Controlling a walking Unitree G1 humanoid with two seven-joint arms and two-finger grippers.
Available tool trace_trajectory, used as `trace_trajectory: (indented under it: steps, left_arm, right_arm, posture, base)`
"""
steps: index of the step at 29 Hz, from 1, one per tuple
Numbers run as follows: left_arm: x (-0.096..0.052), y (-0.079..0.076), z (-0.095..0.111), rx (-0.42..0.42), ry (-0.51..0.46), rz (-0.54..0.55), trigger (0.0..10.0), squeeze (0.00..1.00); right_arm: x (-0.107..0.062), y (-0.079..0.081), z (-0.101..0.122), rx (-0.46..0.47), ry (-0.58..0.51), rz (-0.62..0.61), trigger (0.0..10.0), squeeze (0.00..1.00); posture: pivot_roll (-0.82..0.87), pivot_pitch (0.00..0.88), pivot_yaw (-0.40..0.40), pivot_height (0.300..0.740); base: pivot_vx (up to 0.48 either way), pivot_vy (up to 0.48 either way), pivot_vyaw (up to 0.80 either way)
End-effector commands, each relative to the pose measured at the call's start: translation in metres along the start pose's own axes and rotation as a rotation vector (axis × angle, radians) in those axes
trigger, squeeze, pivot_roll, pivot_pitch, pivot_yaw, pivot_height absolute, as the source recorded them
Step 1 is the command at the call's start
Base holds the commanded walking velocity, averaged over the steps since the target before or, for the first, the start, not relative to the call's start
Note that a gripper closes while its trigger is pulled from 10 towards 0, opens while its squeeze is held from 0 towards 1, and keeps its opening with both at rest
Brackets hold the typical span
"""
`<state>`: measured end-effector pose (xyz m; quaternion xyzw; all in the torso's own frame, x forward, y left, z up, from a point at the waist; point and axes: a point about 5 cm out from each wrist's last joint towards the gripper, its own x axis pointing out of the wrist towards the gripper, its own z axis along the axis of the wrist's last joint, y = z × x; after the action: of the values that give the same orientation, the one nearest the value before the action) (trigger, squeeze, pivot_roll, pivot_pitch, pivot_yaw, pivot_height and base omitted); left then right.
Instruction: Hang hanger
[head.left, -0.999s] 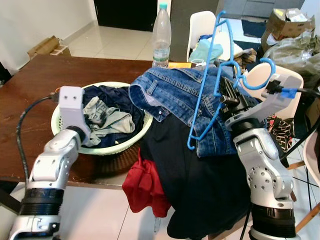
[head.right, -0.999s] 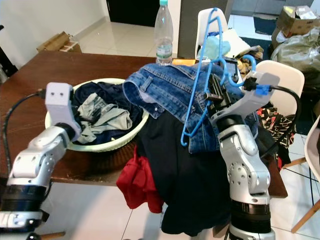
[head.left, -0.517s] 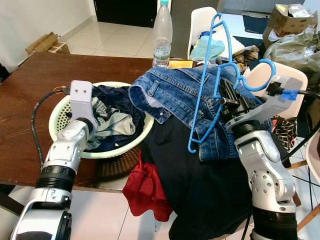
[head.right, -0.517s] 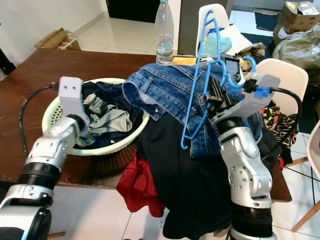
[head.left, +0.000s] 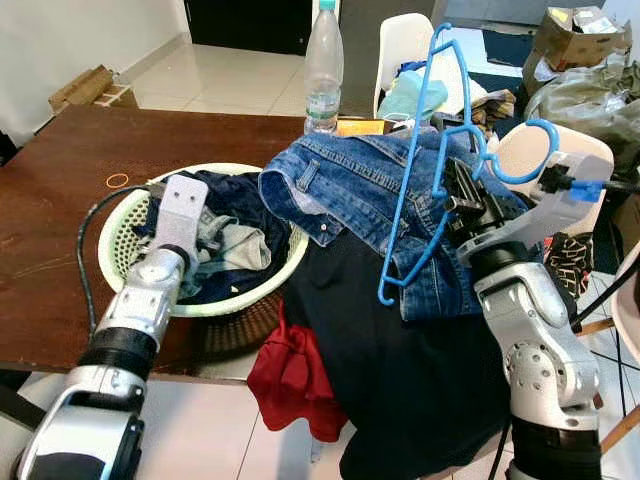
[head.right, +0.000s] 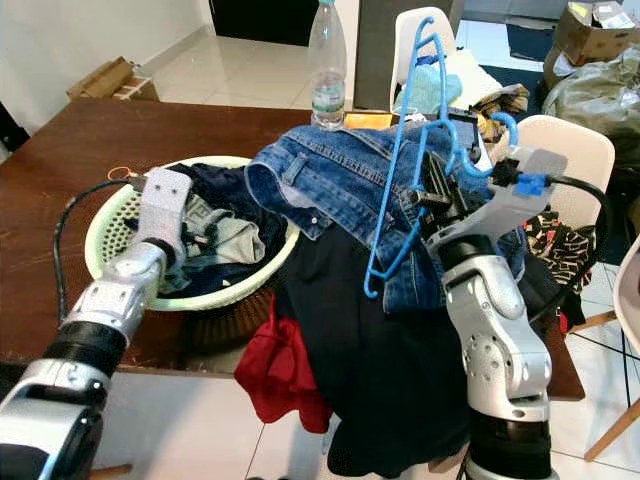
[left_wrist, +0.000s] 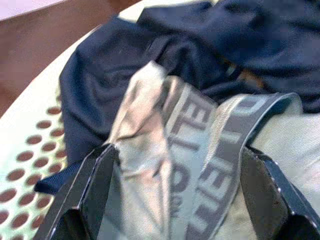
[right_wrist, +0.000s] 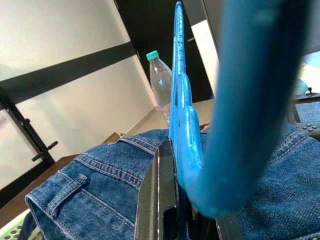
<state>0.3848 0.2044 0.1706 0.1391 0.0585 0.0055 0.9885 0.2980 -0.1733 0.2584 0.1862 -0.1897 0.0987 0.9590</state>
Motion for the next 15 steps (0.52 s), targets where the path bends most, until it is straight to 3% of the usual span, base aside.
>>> trace_trajectory:
  steps: [1,15]
  left_arm:
    - [0.0002,0.004,-0.0033,0.018,0.013,0.012,10.0,0.0]
    - [0.0073,0.007,0.0061,0.041,-0.011,0.012,10.0,0.0]
  right_arm:
    - [-0.0028,-0.0051,0.0014,-0.016,0.003,-0.029,10.0,0.0]
    - [-0.0065,-0.0068,0.0044,-0.023,0.002,-0.045,10.0,0.0]
  posture:
    - [0.01,0.158,0.033,0.74]
    - [-0.01,0.169,0.043,0.74]
  base:
    - [0.0,0.0,0.0]
    - [0.0,0.0,0.0]
